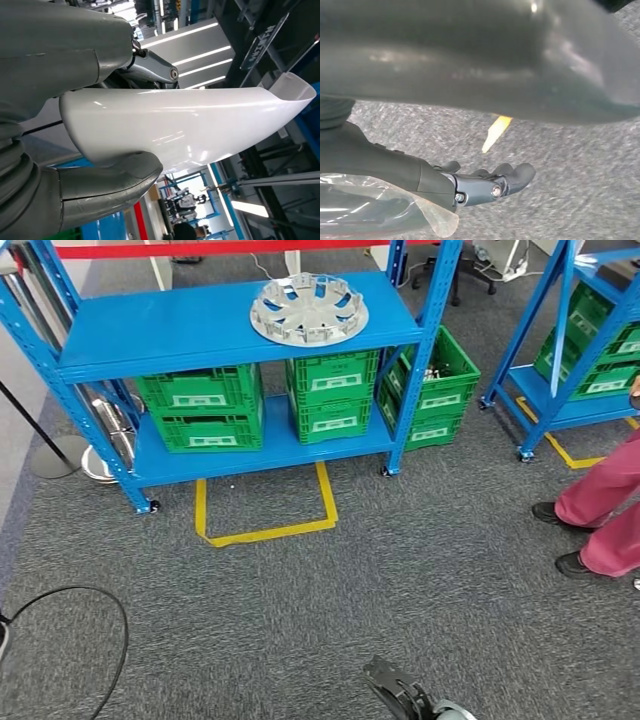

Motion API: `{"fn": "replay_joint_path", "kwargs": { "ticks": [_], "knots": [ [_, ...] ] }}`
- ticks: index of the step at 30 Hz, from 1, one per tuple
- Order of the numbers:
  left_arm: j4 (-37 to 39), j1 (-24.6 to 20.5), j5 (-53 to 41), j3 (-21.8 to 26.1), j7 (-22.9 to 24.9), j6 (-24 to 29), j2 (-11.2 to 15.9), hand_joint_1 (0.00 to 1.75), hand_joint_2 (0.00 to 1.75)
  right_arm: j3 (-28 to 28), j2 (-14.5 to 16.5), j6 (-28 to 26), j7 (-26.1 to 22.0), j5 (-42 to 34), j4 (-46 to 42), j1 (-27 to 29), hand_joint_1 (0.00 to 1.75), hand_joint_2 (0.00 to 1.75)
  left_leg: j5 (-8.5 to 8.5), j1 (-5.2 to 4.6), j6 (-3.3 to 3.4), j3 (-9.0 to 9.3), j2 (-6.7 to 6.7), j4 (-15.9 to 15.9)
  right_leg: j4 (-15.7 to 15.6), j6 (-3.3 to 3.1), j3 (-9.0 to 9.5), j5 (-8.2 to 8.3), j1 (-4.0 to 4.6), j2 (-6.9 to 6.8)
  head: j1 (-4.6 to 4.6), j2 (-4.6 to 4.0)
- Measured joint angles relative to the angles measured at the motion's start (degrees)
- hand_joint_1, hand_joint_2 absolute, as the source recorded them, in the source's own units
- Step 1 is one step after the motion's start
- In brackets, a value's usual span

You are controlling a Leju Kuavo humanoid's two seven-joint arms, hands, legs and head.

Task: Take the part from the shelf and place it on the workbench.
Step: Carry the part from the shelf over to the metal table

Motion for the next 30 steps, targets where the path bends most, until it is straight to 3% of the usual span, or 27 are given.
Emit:
{"fn": "replay_joint_path", "kwargs": {
  "ticks": [1, 2, 4, 5, 6, 7, 8, 9, 10, 12, 13, 15, 16, 17, 19, 20, 21, 22, 23, 24, 25, 27, 28, 30],
  "knots": [
    [-0.15, 0.2, -0.01, 0.11, -0.05, -0.01, 0.13, 1.75, 1.75, -0.01, 0.1, 0.05, 0.02, 0.01, 0.04, 0.02, 0.0, 0.0, -1.32, 0.02, -0.31, -0.46, -0.09, 0.73, -0.1, -0.43, -0.57, 0.79, -0.12, -0.13, 0.0, -0.01],
    [-0.25, 0.35, -0.02, 0.24, -0.09, -0.01, 0.26, 1.75, 1.75, -0.03, 0.2, 0.09, 0.03, 0.02, 0.09, 0.05, 0.0, 0.0, -3.78, 0.05, -0.58, -1.1, -0.18, 2.53, -0.11, -0.89, -1.33, 1.72, -0.23, -0.28, -0.13, -0.01],
    [-0.44, 0.52, -0.03, 0.43, -0.14, -0.01, 0.45, 1.75, 1.75, -0.05, 0.27, 0.1, 0.04, 0.1, 0.16, 0.11, 0.0, 0.0, -10.18, 0.23, -1.03, -2.62, -0.21, 9.57, 0.3, -1.42, -3.22, 3.34, -0.21, -0.45, -0.3, -0.01],
    [-0.53, 0.66, -0.03, 0.48, -0.16, -0.01, 0.47, 1.75, 1.75, -0.05, 0.3, 0.09, 0.05, 0.2, 0.17, 0.15, 0.0, 0.0, -12.03, 0.29, -1.23, -3.13, -0.21, 13.55, 0.65, -1.49, -4.42, 4.05, -0.17, -0.51, -0.34, -0.01],
    [-0.62, 0.85, -0.03, 0.52, -0.19, -0.01, 0.48, 1.75, 1.75, -0.05, 0.33, 0.09, 0.06, 0.35, 0.17, 0.17, 0.0, 0.0, -12.42, 0.32, -1.39, -3.17, -0.21, 16.58, 1.09, -1.45, -5.7, 4.69, -0.15, -0.54, -0.33, -0.01],
    [-0.73, 1.03, -0.01, 0.56, -0.22, -0.01, 0.48, 1.75, 1.75, -0.07, 0.38, 0.1, 0.08, 0.54, 0.18, 0.18, 0.0, 0.0, -11.53, 0.35, -1.49, -2.56, -0.21, 18.01, 1.63, -1.35, -7.04, 5.28, -0.16, -0.56, -0.34, -0.01],
    [-0.89, 1.16, 0.02, 0.64, -0.26, -0.03, 0.47, 1.75, 1.75, -0.1, 0.42, 0.11, 0.11, 0.73, 0.19, 0.2, 0.0, 0.0, -9.92, 0.37, -1.51, -1.05, -0.21, 17.4, 2.23, -1.22, -8.38, 5.83, -0.18, -0.57, -0.33, -0.01],
    [-1.1, 1.22, 0.09, 0.75, -0.28, -0.08, 0.47, 1.75, 1.75, -0.15, 0.46, 0.11, 0.15, 0.89, 0.19, 0.2, 0.0, 0.0, -8.66, 0.39, -1.47, 1.38, -0.21, 14.87, 2.88, -1.07, -9.61, 6.35, -0.19, -0.58, -0.34, -0.01],
    [-1.36, 1.22, 0.21, 0.88, -0.29, -0.14, 0.47, 1.75, 1.75, -0.24, 0.48, 0.12, 0.18, 1.03, 0.2, 0.22, 0.0, 0.0, -8.61, 0.37, -1.36, 4.28, -0.22, 11.21, 3.47, -0.88, -10.66, 6.79, -0.15, -0.55, -0.35, -0.01],
    [-1.94, 1.25, 0.49, 1.19, -0.32, -0.28, 0.47, 1.75, 1.75, -0.49, 0.49, 0.13, 0.24, 1.32, 0.2, 0.22, 0.0, 0.0, -10.43, 0.23, -0.79, 8.98, -0.26, 4.16, 4.22, -0.41, -11.91, 7.77, 0.0, -0.47, -0.29, 0.0],
    [-2.14, 1.28, 0.63, 1.32, -0.32, -0.36, 0.48, 1.75, 1.75, -0.6, 0.5, 0.14, 0.26, 1.44, 0.2, 0.23, 0.0, 0.0, -11.18, 0.09, -0.41, 9.81, -0.29, 2.37, 4.22, -0.1, -12.19, 8.31, 0.03, -0.45, -0.25, 0.0],
    [-2.29, 1.38, 0.93, 1.49, -0.34, -0.47, 0.46, 1.75, 1.75, -0.75, 0.5, 0.15, 0.32, 1.59, 0.26, 0.3, 0.0, 0.0, -10.52, 0.08, 0.53, 9.26, -0.18, 1.44, 3.96, 0.58, -12.67, 9.14, -0.02, -0.37, -0.3, -0.01],
    [-2.33, 1.4, 1.07, 1.54, -0.38, -0.52, 0.45, 1.75, 1.75, -0.79, 0.5, 0.18, 0.35, 1.64, 0.31, 0.36, 0.0, 0.0, -9.88, 0.17, 1.04, 8.67, -0.11, 1.34, 4.35, 0.9, -13.28, 8.38, -0.07, -0.29, -0.31, -0.01],
    [-2.41, 1.43, 1.22, 1.6, -0.42, -0.55, 0.42, 1.75, 1.75, -0.84, 0.52, 0.24, 0.37, 1.69, 0.36, 0.41, 0.0, 0.0, -9.11, 0.32, 1.48, 7.92, -0.04, 1.21, 5.76, 1.21, -14.12, 6.46, -0.13, -0.2, -0.27, -0.01],
    [-2.59, 1.48, 1.44, 1.77, -0.55, -0.63, 0.37, 1.75, 1.75, -0.94, 0.59, 0.32, 0.37, 1.78, 0.43, 0.44, 0.0, 0.0, -7.56, 0.43, 1.9, 6.12, -0.02, 1.19, 11.88, 1.73, -16.29, 0.73, -0.37, -0.1, -0.11, -0.01],
    [-2.65, 1.53, 1.54, 1.87, -0.61, -0.66, 0.36, 1.75, 1.75, -1.01, 0.61, 0.33, 0.36, 1.81, 0.45, 0.44, 0.0, 0.0, -6.83, 0.44, 1.9, 5.2, -0.02, 1.21, 15.79, 1.96, -17.19, -1.36, -0.49, -0.11, -0.05, -0.01],
    [-2.68, 1.63, 1.61, 1.96, -0.65, -0.68, 0.35, 1.75, 1.75, -1.07, 0.62, 0.3, 0.36, 1.85, 0.49, 0.44, 0.0, 0.0, -6.16, 0.44, 1.82, 4.32, -0.02, 1.25, 18.98, 2.13, -17.67, -1.94, -0.57, -0.11, -0.05, -0.01],
    [-2.69, 1.77, 1.64, 2.08, -0.68, -0.67, 0.35, 1.75, 1.75, -1.11, 0.62, 0.29, 0.36, 1.9, 0.53, 0.45, 0.0, 0.0, -5.52, 0.46, 1.68, 3.48, -0.01, 1.28, 20.74, 2.24, -17.42, -1.18, -0.62, -0.11, -0.04, -0.01],
    [-2.71, 1.93, 1.67, 2.2, -0.72, -0.63, 0.35, 1.75, 1.75, -1.14, 0.62, 0.28, 0.35, 1.96, 0.57, 0.47, 0.0, 0.0, -4.94, 0.48, 1.5, 2.74, 0.0, 1.31, 20.34, 2.29, -16.09, 0.37, -0.7, -0.11, -0.04, -0.01],
    [-2.74, 2.05, 1.67, 2.32, -0.77, -0.59, 0.36, 1.75, 1.75, -1.15, 0.62, 0.28, 0.32, 2.05, 0.61, 0.45, 0.0, 0.0, -4.4, 0.51, 1.28, 2.11, 0.0, 1.35, 17.75, 2.26, -13.61, 1.87, -0.79, -0.11, -0.04, -0.01],
    [-2.85, 2.11, 1.64, 2.45, -0.87, -0.52, 0.38, 1.75, 1.75, -1.17, 0.62, 0.29, 0.24, 2.19, 0.63, 0.4, 0.0, 0.0, -3.94, 0.48, 1.01, 1.61, 0.0, 1.41, 13.62, 2.15, -10.26, 2.37, -0.84, -0.11, -0.03, -0.01],
    [-3.26, 2.1, 1.56, 2.81, -1.16, -0.3, 0.44, 1.75, 1.75, -1.22, 0.64, 0.33, -0.07, 2.57, 0.63, 0.28, 0.0, 0.0, -3.13, 0.35, 0.38, 0.99, 0.03, 1.61, 5.55, 1.79, -4.51, 1.19, -0.83, -0.02, -0.05, 0.0],
    [-3.49, 2.09, 1.52, 3.01, -1.28, -0.18, 0.48, 1.75, 1.75, -1.24, 0.64, 0.35, -0.25, 2.75, 0.63, 0.27, 0.0, 0.0, -2.74, 0.3, 0.02, 0.87, 0.05, 1.63, 3.53, 1.53, -3.36, 0.41, -0.72, 0.01, -0.06, 0.0],
    [-3.8, 2.13, 1.48, 3.26, -1.38, -0.03, 0.57, 1.75, 1.75, -1.23, 0.65, 0.4, -0.45, 2.96, 0.63, 0.4, 0.0, 0.0, -2.16, 0.39, -0.66, 0.8, 0.05, 1.54, 2.83, 0.73, -3.5, 0.39, -0.58, -0.03, -0.04, -0.01]
  ]
}}
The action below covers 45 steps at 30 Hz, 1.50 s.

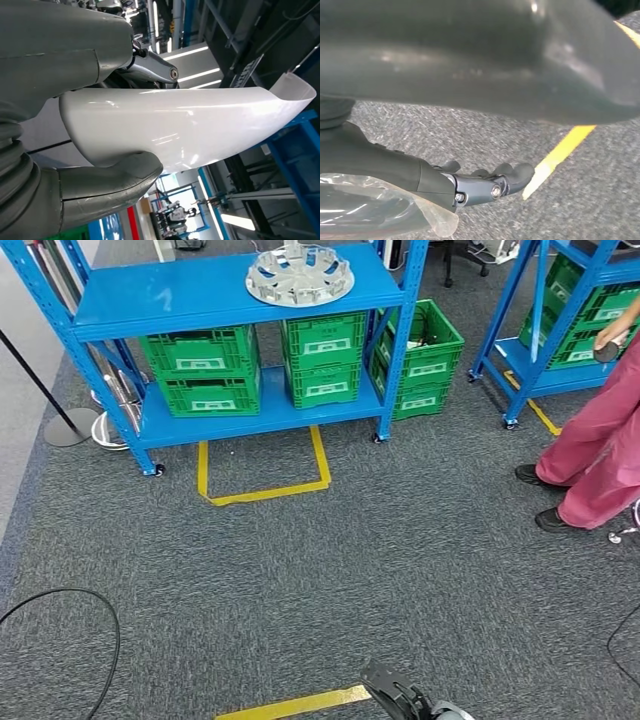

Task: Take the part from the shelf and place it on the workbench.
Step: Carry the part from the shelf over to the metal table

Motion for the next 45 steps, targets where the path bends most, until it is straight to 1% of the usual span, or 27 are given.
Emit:
{"fn": "replay_joint_path", "kwargs": {
  "ticks": [1, 2, 4, 5, 6, 7, 8, 9, 10, 11, 15, 21, 27, 32, 39, 45],
  "knots": [
    [-0.09, 0.03, 0.0, 0.07, 0.0, 0.02, 0.07, 1.75, 1.75, 0.01, 0.02, 0.02, -0.04, 0.03, 0.0, 0.05, 0.0, 0.0, -0.17, 0.06, 0.03, -0.05, -0.02, -0.17, 0.0, -0.17, -0.31, 0.09, 0.05, -0.03, -0.04, 0.0],
    [-0.16, 0.06, 0.0, 0.13, 0.0, 0.02, 0.13, 1.75, 1.75, 0.02, 0.04, 0.02, -0.05, 0.04, 0.0, 0.09, 0.0, 0.0, -0.48, 0.09, 0.28, -0.11, -0.04, -0.29, -0.05, -0.41, -0.46, 0.26, 0.07, -0.07, -0.05, 0.0],
    [-0.23, 0.07, -0.01, 0.31, 0.0, 0.03, 0.22, 1.75, 1.75, 0.03, 0.08, 0.03, -0.07, 0.05, 0.0, 0.15, 0.0, 0.0, -0.99, 0.09, 1.09, -0.19, -0.06, -0.59, -0.05, -0.53, -0.84, 0.51, 0.16, -0.11, -0.1, 0.0],
    [-0.25, 0.09, -0.04, 0.38, 0.0, 0.04, 0.25, 1.75, 1.75, 0.03, 0.09, 0.03, -0.08, 0.07, 0.0, 0.19, 0.0, 0.0, -0.5, 0.1, 1.49, -0.16, -0.07, -0.75, -0.04, -0.81, -0.94, 0.75, 0.25, -0.13, -0.08, 0.0],
    [-0.29, 0.11, -0.11, 0.45, -0.01, 0.06, 0.28, 1.75, 1.75, 0.03, 0.09, 0.02, -0.11, 0.07, 0.0, 0.21, 0.0, 0.0, 0.35, 0.12, 1.74, -0.16, -0.08, -0.93, -0.01, -0.94, -1.01, 0.89, 0.33, -0.15, -0.09, 0.0],
    [-0.36, 0.15, -0.2, 0.48, -0.01, 0.08, 0.31, 1.75, 1.75, 0.03, 0.1, 0.02, -0.15, 0.09, 0.0, 0.21, 0.0, 0.0, 1.14, 0.14, 1.83, -0.16, -0.08, -1.15, 0.03, -1.05, -1.09, 1.02, 0.39, -0.17, -0.07, 0.0],
    [-0.44, 0.19, -0.28, 0.5, -0.02, 0.1, 0.34, 1.75, 1.75, 0.03, 0.1, 0.01, -0.19, 0.1, 0.0, 0.21, 0.0, 0.0, 1.9, 0.17, 1.65, -0.18, -0.09, -1.34, 0.08, -1.12, -1.12, 1.13, 0.43, -0.18, -0.08, 0.0],
    [-0.53, 0.25, -0.35, 0.52, -0.03, 0.13, 0.36, 1.75, 1.75, 0.03, 0.1, 0.0, -0.21, 0.11, 0.0, 0.22, 0.0, 0.0, 2.25, 0.19, 1.25, -0.24, -0.1, -1.45, 0.13, -1.17, -1.13, 1.21, 0.45, -0.19, -0.08, 0.0],
    [-0.61, 0.31, -0.38, 0.56, -0.04, 0.15, 0.37, 1.75, 1.75, 0.03, 0.1, -0.01, -0.22, 0.13, 0.0, 0.23, 0.0, 0.0, 2.3, 0.22, 0.87, -0.29, -0.09, -1.53, 0.17, -1.2, -1.13, 1.28, 0.46, -0.19, -0.08, 0.0],
    [-0.67, 0.37, -0.39, 0.61, -0.04, 0.18, 0.37, 1.75, 1.75, 0.02, 0.1, -0.01, -0.22, 0.13, 0.0, 0.24, 0.0, 0.0, 2.4, 0.23, 0.63, -0.36, -0.1, -1.56, 0.21, -1.24, -1.09, 1.32, 0.47, -0.19, -0.08, 0.0],
    [-0.98, 0.56, -0.42, 0.79, -0.06, 0.31, 0.37, 1.75, 1.75, -0.16, 0.1, -0.02, -0.38, 0.03, 0.0, 0.27, 0.0, 0.0, 2.44, 0.24, 0.43, -0.59, -0.08, -1.57, 0.23, -1.28, -1.19, 1.38, 0.5, -0.17, -0.06, 0.0],
    [-1.5, 0.65, -0.42, 1.1, -0.08, 0.57, 0.37, 1.75, 1.75, -0.9, 0.1, -0.04, -0.78, 0.13, 0.0, 0.25, 0.0, 0.0, 2.17, 0.25, -0.16, -0.83, -0.09, -1.55, 0.22, -1.2, -1.99, 1.28, 0.48, -0.2, -0.04, 0.0],
    [-1.75, 0.71, -0.44, 1.35, -0.1, 0.69, 0.38, 1.75, 1.75, -0.93, 0.16, -0.12, -1.07, 0.54, 0.0, 0.27, 0.0, 0.0, 2.17, 0.22, -0.18, -1.09, -0.1, -1.38, 0.22, -1.03, -2.13, 1.37, 0.41, -0.2, -0.04, 0.0],
    [-1.92, 0.74, -0.62, 1.38, -0.21, 1.21, 0.39, 1.75, 1.75, -1.31, 0.31, -0.64, -3.86, 1.45, -0.21, 0.09, 0.0, 0.0, 2.2, 0.18, -0.13, -1.22, -0.09, -1.32, 0.22, -0.93, -2.1, 1.44, 0.38, -0.2, -0.04, 0.0],
    [-1.97, 0.17, -0.93, 1.2, -0.28, 1.13, 0.37, 1.75, 1.75, -3.01, 1.28, 0.31, -6.24, 4.74, -2.65, -2.01, 0.0, 0.0, 2.27, 0.17, -0.09, -1.25, -0.09, -1.31, 0.22, -0.87, -2.31, 1.48, 0.35, -0.18, -0.05, 0.0],
    [-1.97, -0.38, -0.94, 0.96, 0.0, 0.97, 0.37, 1.75, 1.75, -5.33, 2.57, 1.95, -6.27, 5.81, -3.21, -3.49, 0.0, 0.0, 2.3, 0.17, -0.09, -1.25, -0.09, -1.31, 0.22, -0.84, -2.31, 1.51, 0.34, -0.19, -0.05, 0.0]
  ]
}}
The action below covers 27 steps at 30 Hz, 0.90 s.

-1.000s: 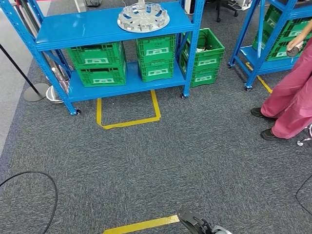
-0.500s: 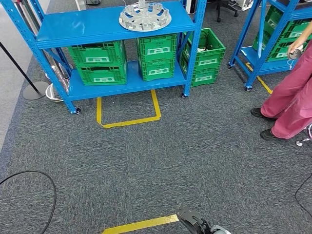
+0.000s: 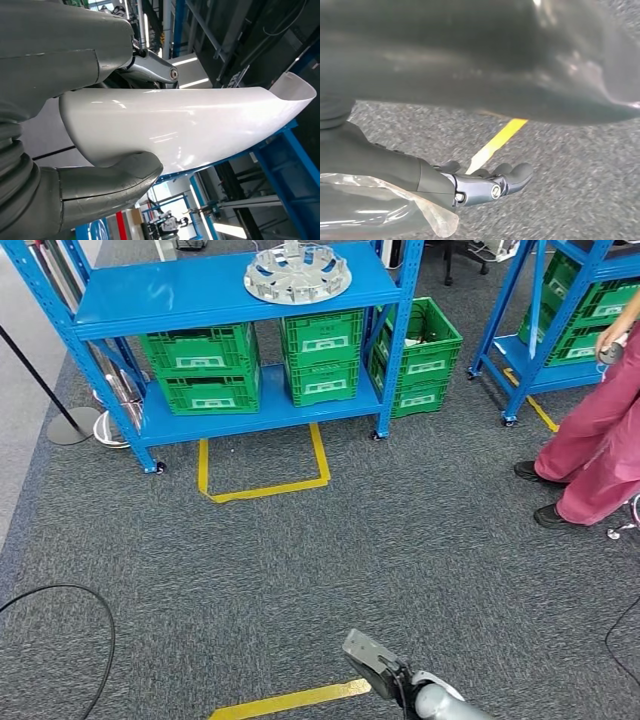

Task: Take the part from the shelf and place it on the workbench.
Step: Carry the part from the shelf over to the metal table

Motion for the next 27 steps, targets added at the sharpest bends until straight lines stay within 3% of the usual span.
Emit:
{"fn": "replay_joint_path", "kwargs": {
  "ticks": [23, 27],
  "knots": [
    [0.0, -0.4, 0.0, -0.21, 0.22, 0.07, 0.0, 1.75, 1.75, -1.82, 0.77, 2.44, 0.93, 2.12, -0.15, 0.12, 0.0, 0.0, -0.01, -0.04, 0.01, -0.05, 0.0, 0.03, -0.01, 0.07, -0.03, 0.04, -0.07, 0.0, 0.01, 0.0],
    [0.0, -0.44, 0.0, -0.2, 0.22, 0.11, 0.0, 1.75, 1.75, -1.85, 0.87, 2.69, 1.01, 2.54, -0.15, 0.26, 0.0, 0.0, -0.21, -0.21, 0.69, -0.35, -0.01, 0.61, -0.03, 0.49, 0.58, 0.14, -0.28, -0.02, -0.03, 0.0]
  ]
}}
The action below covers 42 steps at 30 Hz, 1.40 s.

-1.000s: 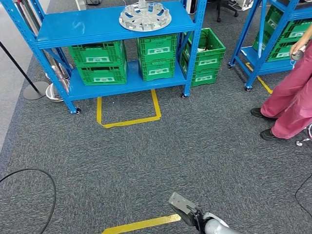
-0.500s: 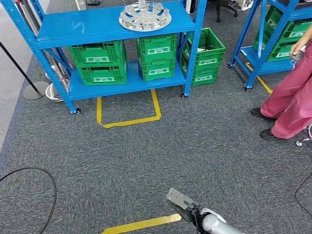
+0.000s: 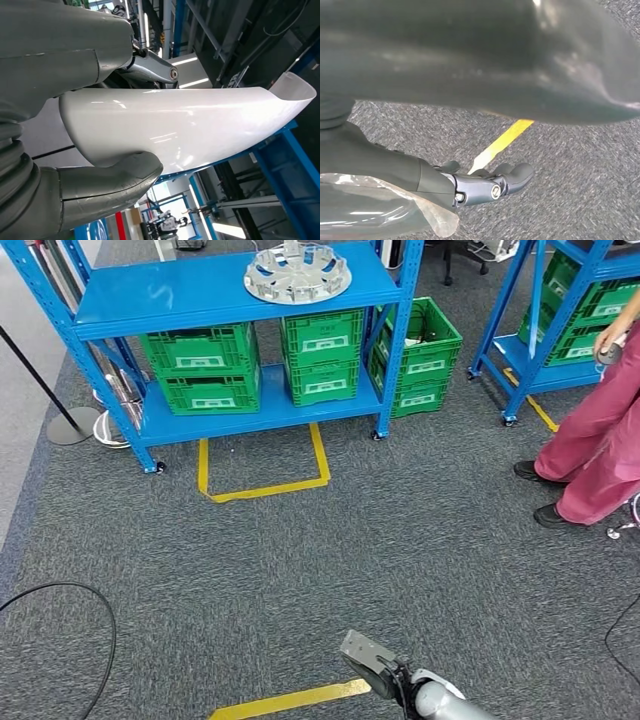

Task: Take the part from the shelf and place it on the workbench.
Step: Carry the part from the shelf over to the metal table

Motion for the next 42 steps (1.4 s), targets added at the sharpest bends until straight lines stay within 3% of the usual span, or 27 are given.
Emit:
{"fn": "replay_joint_path", "kwargs": {
  "ticks": [3, 5, 7, 9, 10, 11, 12, 14, 15, 17, 19, 21, 24, 25, 26, 27, 28, 30, 32, 34, 35, 37, 38, 40, 41, 42],
  "knots": [
    [-0.01, -0.13, -0.01, 0.02, 0.01, 0.04, 0.0, 1.75, 1.75, -0.05, 0.16, 0.14, 0.04, 0.3, -0.09, 0.01, 0.0, 0.0, -0.08, -0.09, 0.42, -0.01, -0.02, -0.14, -0.22, 0.38, 0.16, 0.01, 0.02, -0.06, -0.01, 0.0],
    [-0.04, -0.29, -0.03, 0.02, 0.02, 0.05, -0.03, 1.75, 1.75, -0.25, 0.21, 0.16, 0.07, 0.49, -0.26, 0.0, 0.0, 0.0, 0.33, 0.21, 0.74, 0.48, -0.09, -1.25, 0.41, 0.8, -0.14, -0.92, 0.07, -0.01, 0.08, 0.0],
    [-0.08, -0.44, -0.04, 0.01, 0.05, 0.06, -0.11, 1.75, 1.75, -0.44, 0.21, 0.15, 0.11, 0.59, -0.35, 0.03, 0.0, 0.0, 0.84, 0.63, 0.99, 0.75, -0.31, -2.15, 5.04, 1.27, -2.27, -4.22, -0.1, 0.12, 0.24, 0.0],
    [-0.09, -0.47, -0.05, 0.0, 0.09, 0.06, -0.23, 1.75, 1.75, -0.56, 0.21, 0.15, 0.16, 0.63, -0.35, 0.14, 0.0, 0.0, 1.15, 0.78, 1.01, 0.33, -0.79, -2.23, 12.24, 1.78, -5.52, -8.0, -0.44, 0.14, 0.28, 0.0],
    [-0.09, -0.42, -0.06, -0.01, 0.11, 0.07, -0.3, 1.75, 1.75, -0.65, 0.21, 0.15, 0.22, 0.61, -0.35, 0.27, 0.0, 0.0, 1.34, 0.87, 0.85, 0.02, -1.14, -2.19, 14.36, 2.04, -6.45, -8.67, -0.64, 0.14, 0.27, 0.0],
    [-0.09, -0.39, -0.07, -0.02, 0.11, 0.09, -0.36, 1.75, 1.75, -0.76, 0.21, 0.14, 0.3, 0.59, -0.35, 0.37, 0.0, 0.0, 1.56, 1.01, 0.61, -0.33, -1.58, -2.11, 14.43, 2.27, -6.34, -8.27, -0.85, 0.16, 0.27, 0.0],
    [-0.09, -0.37, -0.07, -0.03, 0.11, 0.11, -0.42, 1.75, 1.75, -0.89, 0.21, 0.14, 0.37, 0.56, -0.35, 0.44, 0.0, 0.0, 1.81, 1.21, 0.27, -0.74, -2.07, -1.95, 12.26, 2.52, -5.09, -6.89, -1.09, 0.3, 0.27, 0.0],
    [-0.1, -0.34, -0.07, -0.03, 0.13, 0.21, -0.46, 1.75, 1.75, -1.15, 0.21, 0.11, 0.5, 0.51, -0.35, 0.42, 0.0, 0.0, 2.3, 1.52, -0.52, -1.66, -3.04, -1.32, 4.95, 2.94, -1.1, -3.89, -1.51, 1.76, 0.34, 0.01],
    [-0.11, -0.32, -0.08, -0.03, 0.14, 0.26, -0.48, 1.75, 1.75, -1.25, 0.22, 0.1, 0.52, 0.48, -0.38, 0.4, 0.0, 0.0, 2.48, 1.55, -0.96, -2.05, -3.48, -0.92, 2.36, 2.74, 0.19, -3.01, -1.6, 2.54, 0.33, 0.01],
    [-0.13, -0.31, -0.11, -0.04, 0.16, 0.36, -0.46, 1.75, 1.75, -1.33, 0.25, 0.1, 0.59, 0.4, -0.43, 0.48, 0.0, 0.0, 3.01, 1.47, -1.83, -2.4, -4.24, -0.76, 1.23, 1.83, 0.61, -2.66, -1.37, 3.12, 0.14, 0.02],
    [-0.13, -0.21, -0.15, -0.05, 0.17, 0.41, -0.39, 1.75, 1.75, -1.36, 0.25, 0.11, 0.65, 0.34, -0.46, 0.64, 0.0, 0.0, 3.67, 1.65, -2.52, -2.48, -4.73, -1.16, 1.43, 0.61, 0.57, -2.07, -1.28, 1.97, -0.1, 0.01],
    [-0.13, -0.12, -0.15, -0.02, 0.18, 0.46, -0.24, 1.75, 1.75, -1.44, 0.28, 0.1, 0.67, 0.31, -0.46, 0.63, 0.0, 0.0, 1.81, 1.64, -2.7, -3.5, -3.4, 1.02, 1.42, -0.44, 0.48, -1.31, -1.24, 0.76, -0.32, 0.0],
    [-0.12, -0.04, -0.15, -0.03, 0.19, 0.48, -0.16, 1.75, 1.75, -1.62, 0.32, 0.11, 0.69, 0.22, -0.46, 0.9, 0.0, 0.0, -5.52, 1.45, -2.55, -7.31, -1.01, 12.9, 1.41, -1.11, -0.08, -0.64, -0.79, -1.02, -0.52, 0.0],
    [-0.11, 0.03, -0.15, -0.03, 0.19, 0.48, -0.16, 1.75, 1.75, -1.67, 0.32, 0.11, 0.69, 0.18, -0.46, 1.06, 0.0, 0.0, -7.19, 1.43, -2.49, -8.03, -0.82, 16.29, 1.42, -1.15, -0.26, -0.57, -0.63, -1.68, -0.52, 0.0],
    [-0.11, 0.09, -0.15, -0.03, 0.22, 0.48, -0.15, 1.75, 1.75, -1.69, 0.32, 0.11, 0.7, 0.14, -0.46, 1.18, 0.0, 0.0, -7.86, 1.39, -2.34, -7.73, -0.72, 17.57, 1.43, -1.15, -0.39, -0.53, -0.48, -2.37, -0.52, 0.0],
    [-0.11, 0.13, -0.16, -0.03, 0.24, 0.48, -0.15, 1.75, 1.75, -1.72, 0.33, 0.11, 0.72, 0.1, -0.46, 1.22, 0.0, 0.0, -7.53, 1.29, -2.1, -6.25, -0.53, 16.33, 1.43, -1.14, -0.44, -0.51, -0.36, -3.04, -0.51, 0.0],
    [-0.11, 0.12, -0.16, -0.03, 0.26, 0.48, -0.15, 1.75, 1.75, -1.74, 0.35, 0.11, 0.74, 0.07, -0.46, 1.2, 0.0, 0.0, -6.51, 1.08, -1.73, -3.8, -0.04, 13.06, 1.44, -1.08, -0.43, -0.53, -0.26, -3.7, -0.51, 0.0],
    [-0.14, 0.01, -0.25, -0.02, 0.29, 0.48, -0.08, 1.75, 1.75, -1.83, 0.4, 0.1, 0.79, 0.02, -0.46, 1.11, 0.0, 0.0, -5.06, 0.24, -0.76, 1.01, 2.35, 5.46, 1.45, -0.78, -0.31, -0.69, -0.01, -4.88, -0.48, 0.0],
    [-0.17, -0.09, -0.4, 0.02, 0.31, 0.49, 0.02, 1.75, 1.75, -1.96, 0.42, 0.07, 0.89, -0.03, -0.46, 1.07, 0.0, 0.0, -4.9, -0.45, -0.05, 2.61, 3.48, 2.37, 1.4, -0.24, -0.22, -0.83, 0.21, -5.92, -0.41, 0.0],
    [-0.19, -0.06, -0.52, 0.08, 0.32, 0.52, 0.08, 1.75, 1.75, -2.11, 0.44, -0.05, 0.99, -0.05, -0.5, 1.0, 0.0, 0.0, -4.62, -0.52, 0.47, 2.37, 2.17, 2.24, 1.22, 0.47, -0.1, -0.96, 0.21, -6.8, -0.4, 0.0],
    [-0.22, -0.06, -0.57, 0.11, 0.33, 0.53, 0.12, 1.75, 1.75, -2.2, 0.46, -0.13, 1.01, -0.06, -0.53, 0.95, 0.0, 0.0, -4.47, -0.4, 0.77, 2.34, 1.56, 2.06, 1.45, 0.87, -0.22, -1.36, 0.13, -6.12, -0.36, 0.0],
    [-0.28, -0.14, -0.62, 0.13, 0.33, 0.54, 0.14, 1.75, 1.75, -2.3, 0.47, -0.23, 1.03, -0.06, -0.58, 0.88, 0.0, 0.0, -4.15, -0.05, 1.37, 2.32, 0.53, 1.68, 4.54, 1.47, -1.72, -3.55, -0.05, -2.97, -0.26, 0.0],
    [-0.31, -0.18, -0.62, 0.13, 0.33, 0.54, 0.1, 1.75, 1.75, -2.33, 0.47, -0.27, 1.04, -0.07, -0.58, 0.93, 0.0, 0.0, -4.06, -0.01, 1.56, 2.17, -0.03, 1.64, 8.04, 1.61, -3.41, -5.38, -0.11, -1.19, -0.21, 0.0],
    [-0.31, -0.15, -0.62, 0.1, 0.33, 0.56, -0.02, 1.75, 1.75, -2.33, 0.47, -0.28, 1.1, -0.07, -0.56, 1.18, 0.0, 0.0, -3.91, -0.09, 1.83, 1.81, -1.31, 1.65, 15.5, 1.66, -7.19, -8.34, -0.09, 0.04, -0.15, 0.0],
    [-0.31, -0.1, -0.62, 0.1, 0.33, 0.59, -0.06, 1.75, 1.75, -2.33, 0.47, -0.27, 1.14, -0.08, -0.55, 1.31, 0.0, 0.0, -3.8, -0.15, 1.87, 1.66, -2.12, 1.66, 17.42, 1.59, -8.31, -8.52, -0.07, 0.16, -0.15, 0.0],
    [-0.31, -0.07, -0.62, 0.11, 0.33, 0.64, -0.08, 1.75, 1.75, -2.33, 0.47, -0.27, 1.18, -0.08, -0.55, 1.4, 0.0, 0.0, -3.69, -0.19, 1.86, 1.59, -2.92, 1.66, 16.78, 1.44, -8.18, -7.4, -0.05, 0.26, -0.14, 0.0]
  ]
}}
